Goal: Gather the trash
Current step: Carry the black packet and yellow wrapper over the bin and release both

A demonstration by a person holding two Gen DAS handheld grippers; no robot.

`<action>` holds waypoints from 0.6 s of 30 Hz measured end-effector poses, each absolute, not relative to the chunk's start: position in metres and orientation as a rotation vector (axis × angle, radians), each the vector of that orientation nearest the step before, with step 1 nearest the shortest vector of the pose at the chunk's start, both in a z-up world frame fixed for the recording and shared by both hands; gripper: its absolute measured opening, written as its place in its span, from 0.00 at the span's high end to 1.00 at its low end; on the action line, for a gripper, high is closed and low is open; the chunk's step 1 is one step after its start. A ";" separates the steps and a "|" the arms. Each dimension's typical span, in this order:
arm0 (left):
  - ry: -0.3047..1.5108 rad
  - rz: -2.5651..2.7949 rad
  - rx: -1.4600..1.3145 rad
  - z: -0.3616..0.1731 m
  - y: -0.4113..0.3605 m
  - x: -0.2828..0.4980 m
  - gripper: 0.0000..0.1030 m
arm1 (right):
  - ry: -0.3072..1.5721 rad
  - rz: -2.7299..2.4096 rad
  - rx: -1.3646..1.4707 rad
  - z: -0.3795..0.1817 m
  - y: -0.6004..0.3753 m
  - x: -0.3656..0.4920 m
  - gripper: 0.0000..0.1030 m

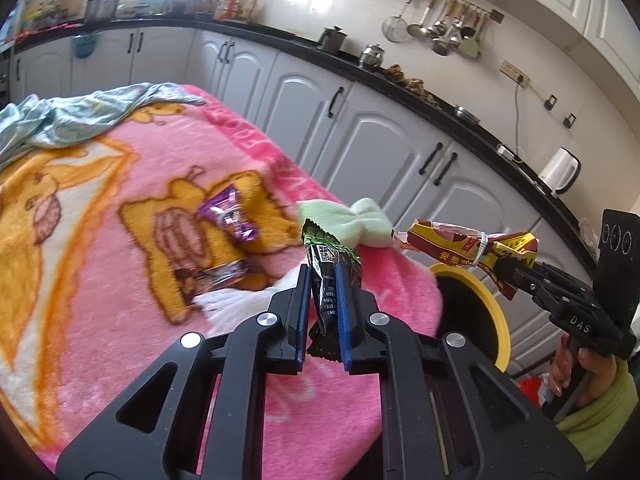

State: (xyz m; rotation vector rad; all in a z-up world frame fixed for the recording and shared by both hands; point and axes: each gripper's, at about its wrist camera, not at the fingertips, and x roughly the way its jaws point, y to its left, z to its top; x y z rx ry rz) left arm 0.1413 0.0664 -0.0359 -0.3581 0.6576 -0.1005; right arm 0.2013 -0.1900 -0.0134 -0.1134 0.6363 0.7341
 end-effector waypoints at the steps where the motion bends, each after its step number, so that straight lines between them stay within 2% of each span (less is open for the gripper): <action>1: 0.655 -0.107 -0.352 -0.034 0.063 0.143 0.93 | 0.634 0.726 -0.105 -0.012 -0.195 0.201 0.73; 18: 0.629 -0.275 -0.266 -0.006 -0.028 0.193 0.94 | 0.584 0.550 0.014 0.002 -0.290 0.200 0.73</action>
